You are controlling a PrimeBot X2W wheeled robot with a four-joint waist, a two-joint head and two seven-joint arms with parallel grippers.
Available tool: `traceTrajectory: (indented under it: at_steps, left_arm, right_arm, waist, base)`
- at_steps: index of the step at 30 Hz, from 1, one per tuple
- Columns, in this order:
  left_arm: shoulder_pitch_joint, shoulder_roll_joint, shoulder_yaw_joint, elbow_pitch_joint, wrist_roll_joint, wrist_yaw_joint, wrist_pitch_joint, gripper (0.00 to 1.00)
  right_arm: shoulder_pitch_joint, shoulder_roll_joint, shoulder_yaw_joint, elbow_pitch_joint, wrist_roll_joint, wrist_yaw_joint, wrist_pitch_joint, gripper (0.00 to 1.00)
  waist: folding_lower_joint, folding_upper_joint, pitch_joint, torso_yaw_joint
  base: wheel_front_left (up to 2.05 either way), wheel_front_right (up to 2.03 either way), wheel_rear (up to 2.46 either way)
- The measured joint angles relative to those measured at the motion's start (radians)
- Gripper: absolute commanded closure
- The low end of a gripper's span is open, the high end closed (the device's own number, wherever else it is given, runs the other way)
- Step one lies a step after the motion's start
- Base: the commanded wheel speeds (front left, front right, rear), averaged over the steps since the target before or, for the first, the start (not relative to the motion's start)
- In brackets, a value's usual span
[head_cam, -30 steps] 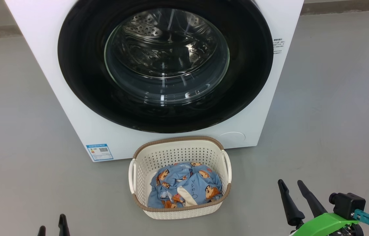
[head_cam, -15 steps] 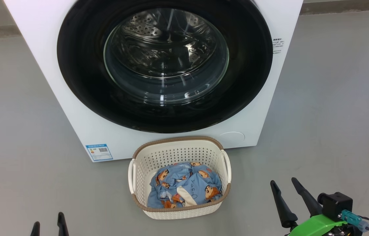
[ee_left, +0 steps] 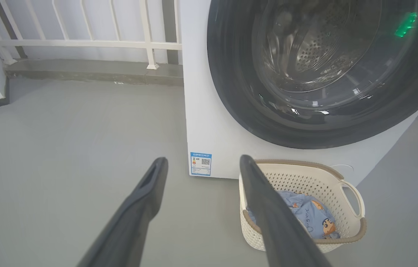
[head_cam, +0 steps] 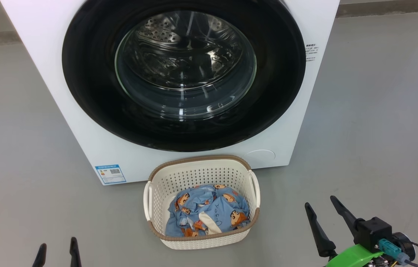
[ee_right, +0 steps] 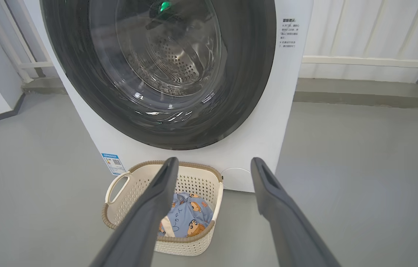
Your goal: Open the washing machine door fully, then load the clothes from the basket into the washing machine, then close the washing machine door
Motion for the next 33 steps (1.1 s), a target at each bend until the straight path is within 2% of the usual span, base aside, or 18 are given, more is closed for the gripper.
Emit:
traceTrajectory:
  at_steps: [12, 33]
  left_arm:
    - [0.036, 0.009, 0.01, -0.033, 0.131, 0.013, -0.037, 0.0]
    - [0.037, 0.01, 0.012, -0.046, 0.14, 0.026, -0.038, 0.0]
  right_arm:
    - [0.0, -0.001, 0.007, -0.017, -0.162, 0.0, -0.035, 0.0]
    - [0.0, 0.001, 0.008, -0.02, -0.165, 0.0, -0.035, 0.0]
  waist:
    - [0.0, 0.0, -0.001, -0.008]
    - [0.0, 0.0, 0.006, -0.005]
  base:
    - [0.0, 0.0, 0.0]
    - [0.09, 0.09, -0.18]
